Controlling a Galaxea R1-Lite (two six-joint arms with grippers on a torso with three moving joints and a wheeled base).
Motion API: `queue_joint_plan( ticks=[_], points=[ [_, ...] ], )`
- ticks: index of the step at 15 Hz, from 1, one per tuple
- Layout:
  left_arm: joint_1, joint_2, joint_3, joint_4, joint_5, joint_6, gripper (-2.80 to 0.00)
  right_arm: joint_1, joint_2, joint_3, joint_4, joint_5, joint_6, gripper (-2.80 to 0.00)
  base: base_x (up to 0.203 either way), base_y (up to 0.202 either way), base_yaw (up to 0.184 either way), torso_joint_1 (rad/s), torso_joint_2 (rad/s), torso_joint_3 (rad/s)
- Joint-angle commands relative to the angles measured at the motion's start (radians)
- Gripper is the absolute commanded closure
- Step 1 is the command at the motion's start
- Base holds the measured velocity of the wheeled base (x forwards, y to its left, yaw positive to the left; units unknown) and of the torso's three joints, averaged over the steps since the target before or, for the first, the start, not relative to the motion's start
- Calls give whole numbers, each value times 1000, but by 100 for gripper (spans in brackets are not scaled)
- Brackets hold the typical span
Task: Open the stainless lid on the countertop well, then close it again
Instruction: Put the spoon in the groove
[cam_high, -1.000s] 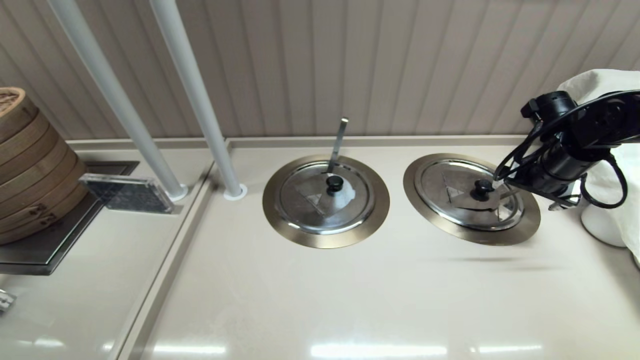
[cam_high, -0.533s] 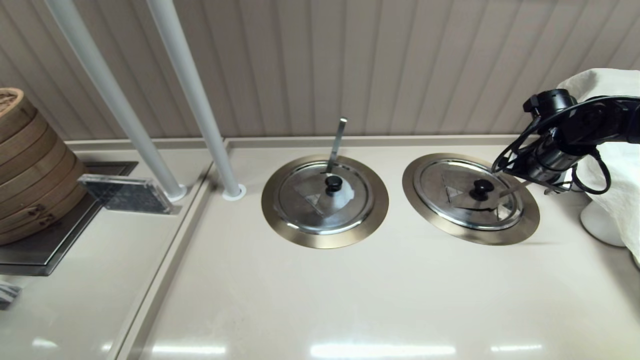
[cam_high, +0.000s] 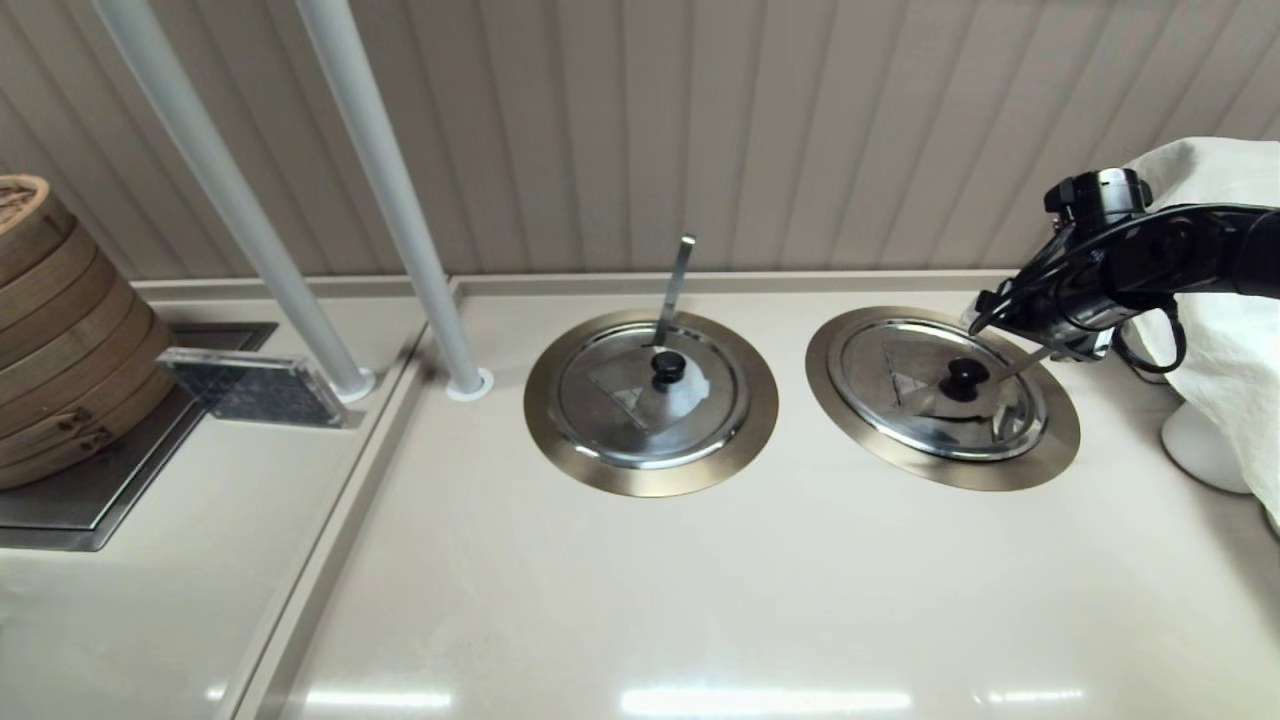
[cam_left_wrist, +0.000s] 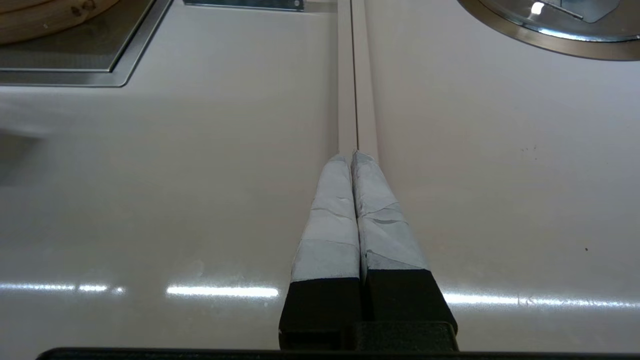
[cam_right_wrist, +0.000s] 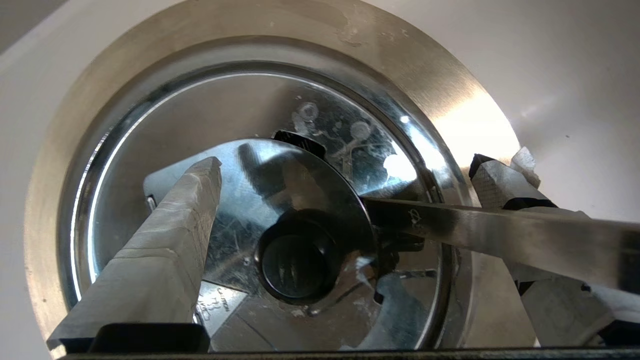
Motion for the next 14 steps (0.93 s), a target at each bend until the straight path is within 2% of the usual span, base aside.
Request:
queue_joint_plan(
  ticks=[1, 4, 7, 14],
  points=[
    [1, 1, 0, 0, 1, 0, 0, 3, 21, 0, -40, 3, -10, -280, 0, 0, 0, 0, 0, 0],
    [1, 1, 0, 0, 1, 0, 0, 14, 54, 0, -144, 3, -70, -280, 0, 0, 0, 0, 0, 0],
    [1, 1, 0, 0, 1, 0, 0, 23, 85, -2, -188, 3, -110, -280, 0, 0, 0, 0, 0, 0],
    [0, 1, 0, 0, 1, 0, 0, 51, 120, -2, -272, 4, -137, -280, 0, 0, 0, 0, 0, 0]
  ],
)
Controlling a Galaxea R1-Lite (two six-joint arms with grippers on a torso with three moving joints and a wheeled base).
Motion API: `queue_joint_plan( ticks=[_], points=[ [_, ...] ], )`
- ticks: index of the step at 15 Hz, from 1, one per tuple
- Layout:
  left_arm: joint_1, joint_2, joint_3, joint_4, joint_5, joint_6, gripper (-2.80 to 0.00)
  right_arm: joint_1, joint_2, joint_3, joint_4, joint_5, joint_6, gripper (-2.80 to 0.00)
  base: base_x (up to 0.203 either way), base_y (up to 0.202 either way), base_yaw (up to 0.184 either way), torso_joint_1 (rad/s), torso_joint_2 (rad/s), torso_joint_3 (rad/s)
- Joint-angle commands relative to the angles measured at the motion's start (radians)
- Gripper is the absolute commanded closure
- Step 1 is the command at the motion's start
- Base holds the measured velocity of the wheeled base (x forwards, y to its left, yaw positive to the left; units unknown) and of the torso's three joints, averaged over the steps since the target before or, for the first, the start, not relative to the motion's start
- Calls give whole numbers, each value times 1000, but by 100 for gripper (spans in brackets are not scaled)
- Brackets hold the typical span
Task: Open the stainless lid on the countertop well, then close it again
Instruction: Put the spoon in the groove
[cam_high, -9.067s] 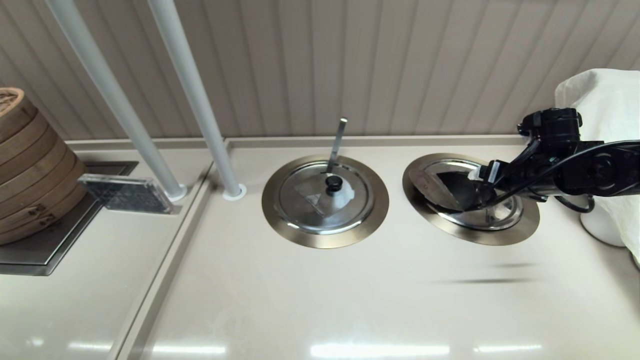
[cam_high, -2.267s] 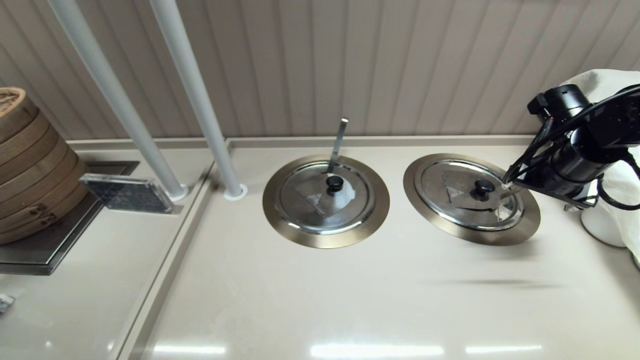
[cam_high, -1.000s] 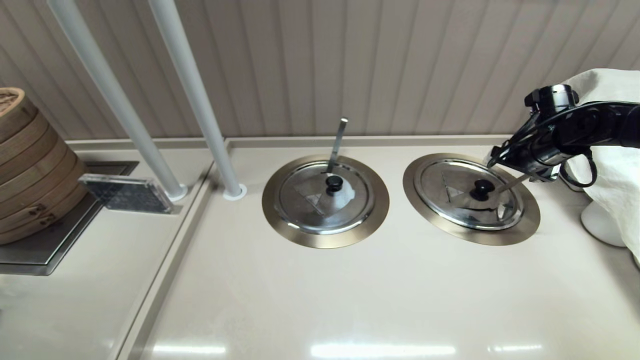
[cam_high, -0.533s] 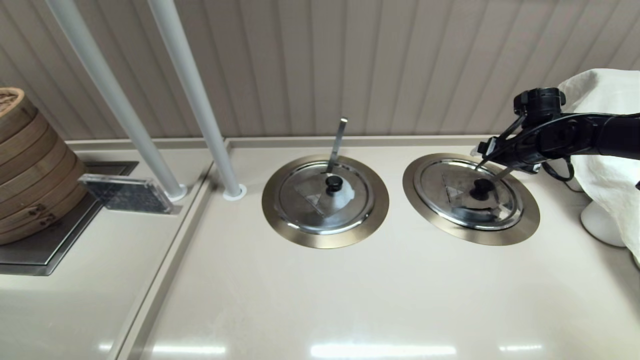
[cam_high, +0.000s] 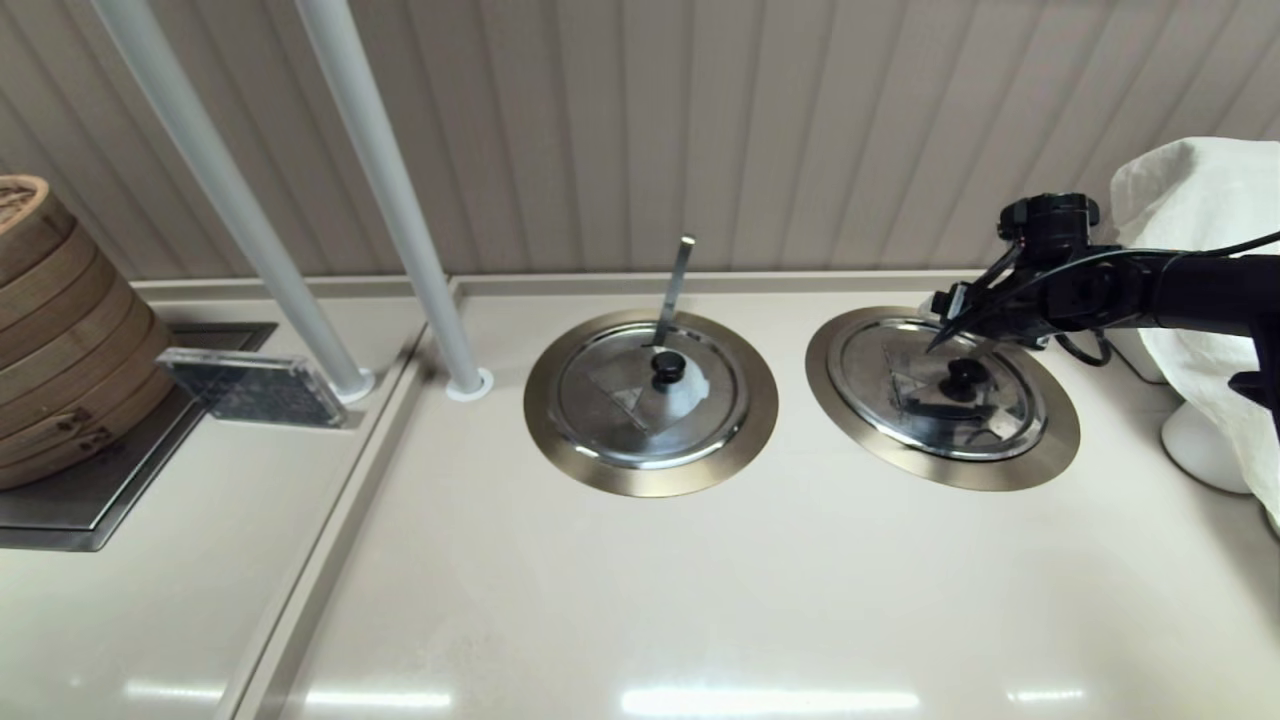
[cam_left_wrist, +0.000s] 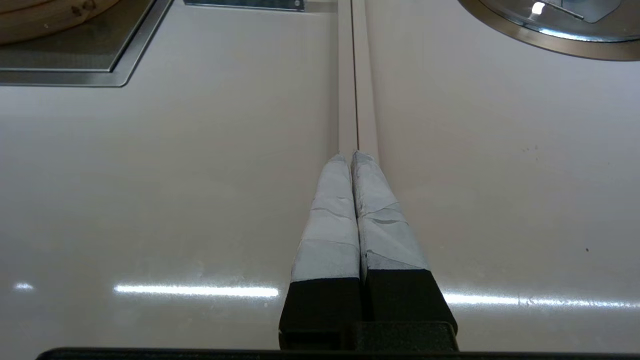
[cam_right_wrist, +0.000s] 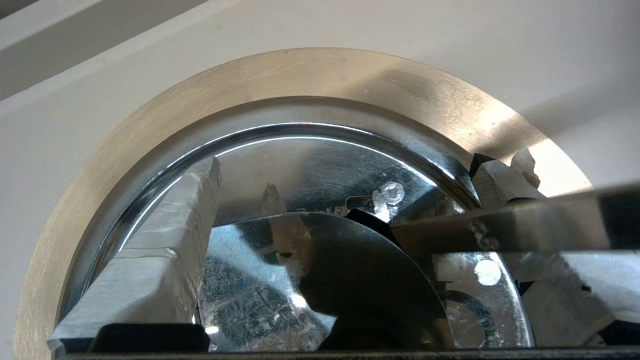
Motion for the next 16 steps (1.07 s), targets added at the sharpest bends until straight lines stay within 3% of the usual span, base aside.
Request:
queue_joint_plan(
  ticks=[1, 8, 10, 16],
  points=[
    [1, 1, 0, 0, 0, -1, 0, 15, 21, 0, -10, -6, -19, -280, 0, 0, 0, 0, 0, 0],
    [0, 1, 0, -1, 0, -1, 0, 42, 33, 2, -68, -60, -19, -280, 0, 0, 0, 0, 0, 0],
    [1, 1, 0, 0, 0, -1, 0, 26, 13, 8, -64, -115, -18, -280, 0, 0, 0, 0, 0, 0],
    [1, 1, 0, 0, 0, -1, 0, 39, -62, 49, 118, -129, -14, -280, 0, 0, 0, 0, 0, 0]
  ],
)
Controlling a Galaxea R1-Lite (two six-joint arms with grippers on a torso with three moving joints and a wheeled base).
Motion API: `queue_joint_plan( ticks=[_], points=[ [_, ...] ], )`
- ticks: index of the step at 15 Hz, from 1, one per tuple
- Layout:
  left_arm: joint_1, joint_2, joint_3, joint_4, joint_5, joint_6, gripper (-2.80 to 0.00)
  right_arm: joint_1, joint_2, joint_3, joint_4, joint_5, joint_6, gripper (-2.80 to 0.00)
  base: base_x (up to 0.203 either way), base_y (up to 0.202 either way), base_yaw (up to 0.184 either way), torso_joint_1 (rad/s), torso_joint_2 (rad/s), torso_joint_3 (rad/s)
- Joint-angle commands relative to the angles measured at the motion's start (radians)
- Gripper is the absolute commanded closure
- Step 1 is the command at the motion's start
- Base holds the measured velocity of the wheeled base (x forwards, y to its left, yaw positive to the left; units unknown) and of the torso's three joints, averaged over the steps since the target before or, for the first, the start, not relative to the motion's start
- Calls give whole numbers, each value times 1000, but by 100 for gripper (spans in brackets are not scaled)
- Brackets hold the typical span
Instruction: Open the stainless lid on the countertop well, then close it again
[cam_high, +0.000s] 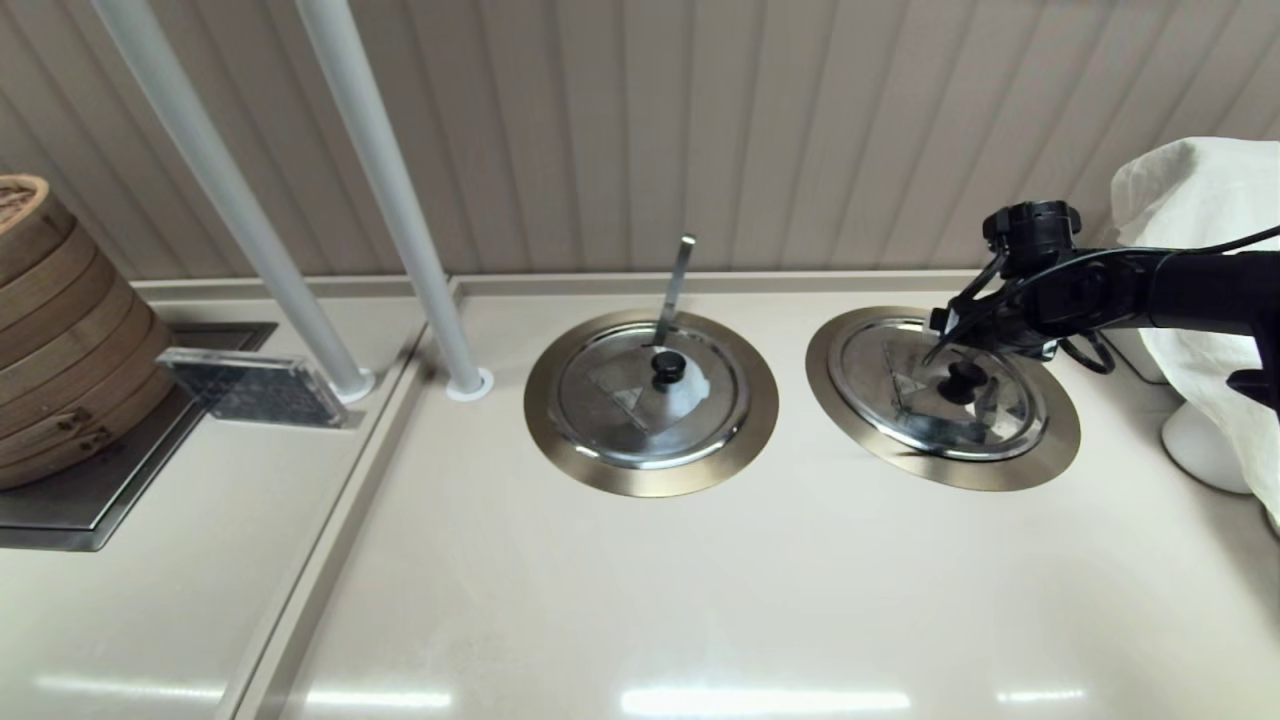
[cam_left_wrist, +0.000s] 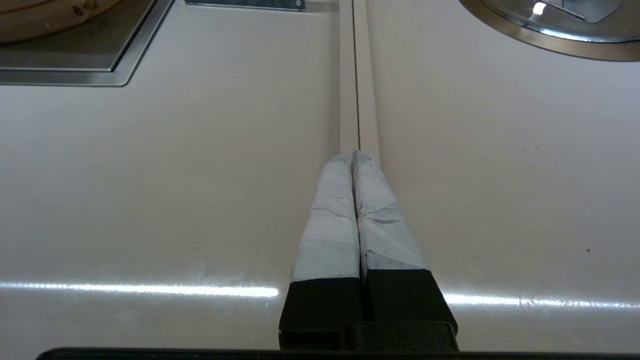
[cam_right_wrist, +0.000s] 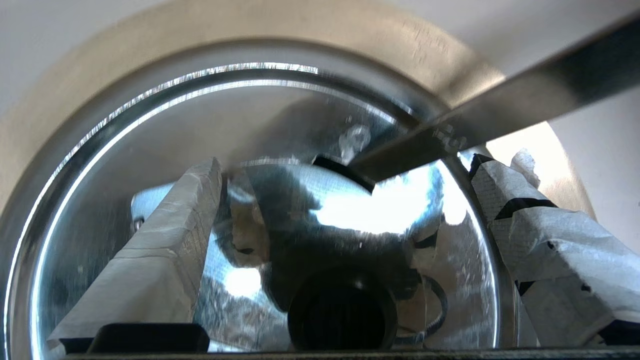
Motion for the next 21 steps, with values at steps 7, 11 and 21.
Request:
queue_joint_plan(
  ticks=[7, 11, 21],
  points=[
    [-1, 1, 0, 0, 0, 0, 0, 41, -321, 49, 346, 120, -41, -280, 0, 0, 0, 0, 0, 0],
    [1, 1, 0, 0, 0, 0, 0, 54, -662, 158, 406, 249, -73, -280, 0, 0, 0, 0, 0, 0],
    [-1, 1, 0, 0, 0, 0, 0, 216, -1515, 674, 521, 324, -123, 0, 0, 0, 0, 0, 0, 0]
  ],
)
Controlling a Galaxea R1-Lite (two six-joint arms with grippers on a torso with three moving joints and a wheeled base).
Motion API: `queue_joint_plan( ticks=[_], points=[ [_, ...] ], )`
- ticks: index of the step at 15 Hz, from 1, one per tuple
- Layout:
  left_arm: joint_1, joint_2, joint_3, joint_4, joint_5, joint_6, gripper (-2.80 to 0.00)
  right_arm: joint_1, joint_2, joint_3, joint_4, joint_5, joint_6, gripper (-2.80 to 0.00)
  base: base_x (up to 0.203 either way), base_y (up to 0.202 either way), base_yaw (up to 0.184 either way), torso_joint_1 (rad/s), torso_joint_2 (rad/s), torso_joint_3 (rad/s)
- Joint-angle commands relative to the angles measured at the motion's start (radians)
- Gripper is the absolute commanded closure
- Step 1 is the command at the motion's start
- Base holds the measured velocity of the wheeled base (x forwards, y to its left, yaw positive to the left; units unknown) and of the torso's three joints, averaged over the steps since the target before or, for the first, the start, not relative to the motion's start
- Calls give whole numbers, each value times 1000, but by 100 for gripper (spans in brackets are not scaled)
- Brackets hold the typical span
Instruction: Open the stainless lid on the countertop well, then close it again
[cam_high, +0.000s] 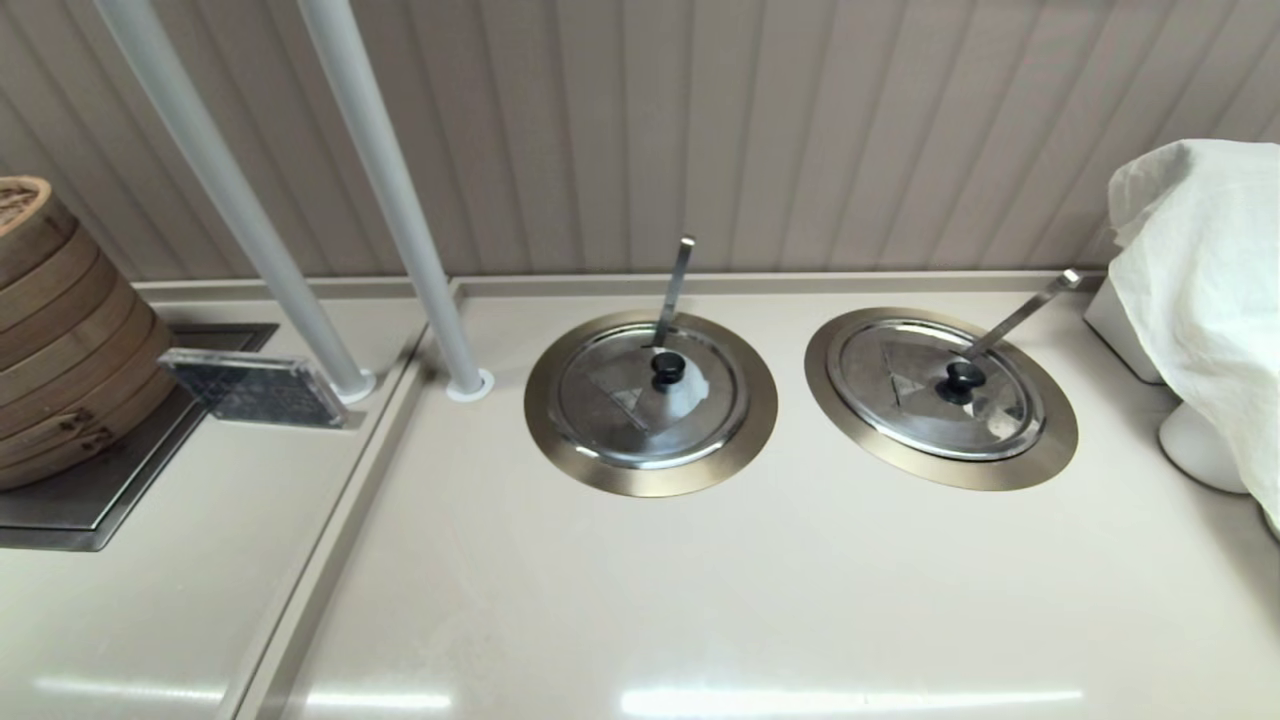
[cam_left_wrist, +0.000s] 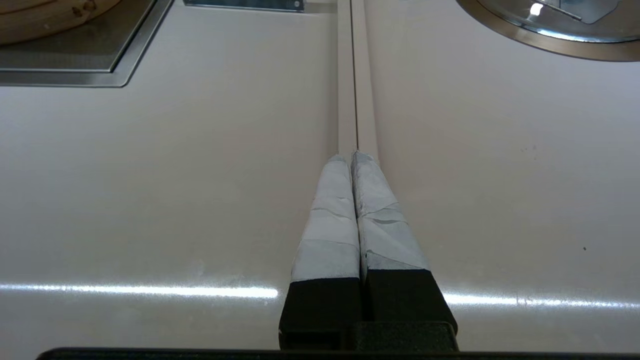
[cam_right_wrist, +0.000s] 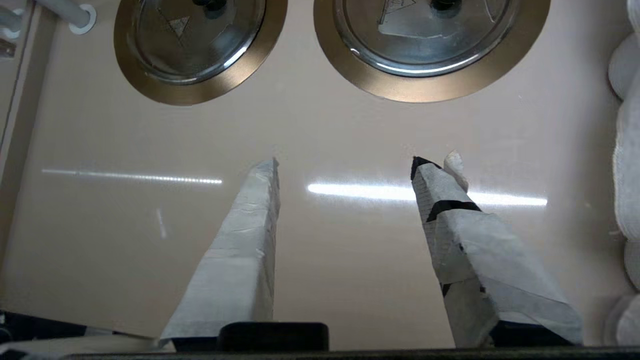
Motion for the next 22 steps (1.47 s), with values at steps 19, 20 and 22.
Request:
queue_joint_plan(
  ticks=[19, 20, 22],
  points=[
    [1, 1, 0, -1, 0, 0, 0, -197, -924, 893, -237, -21, -197, 0, 0, 0, 0, 0, 0, 0],
    [1, 1, 0, -1, 0, 0, 0, -197, -924, 1024, -415, -39, -226, 0, 0, 0, 0, 0, 0, 0],
    [0, 1, 0, 0, 0, 0, 0, -196, -924, 1227, -689, -35, -284, 0, 0, 0, 0, 0, 0, 0]
  ],
)
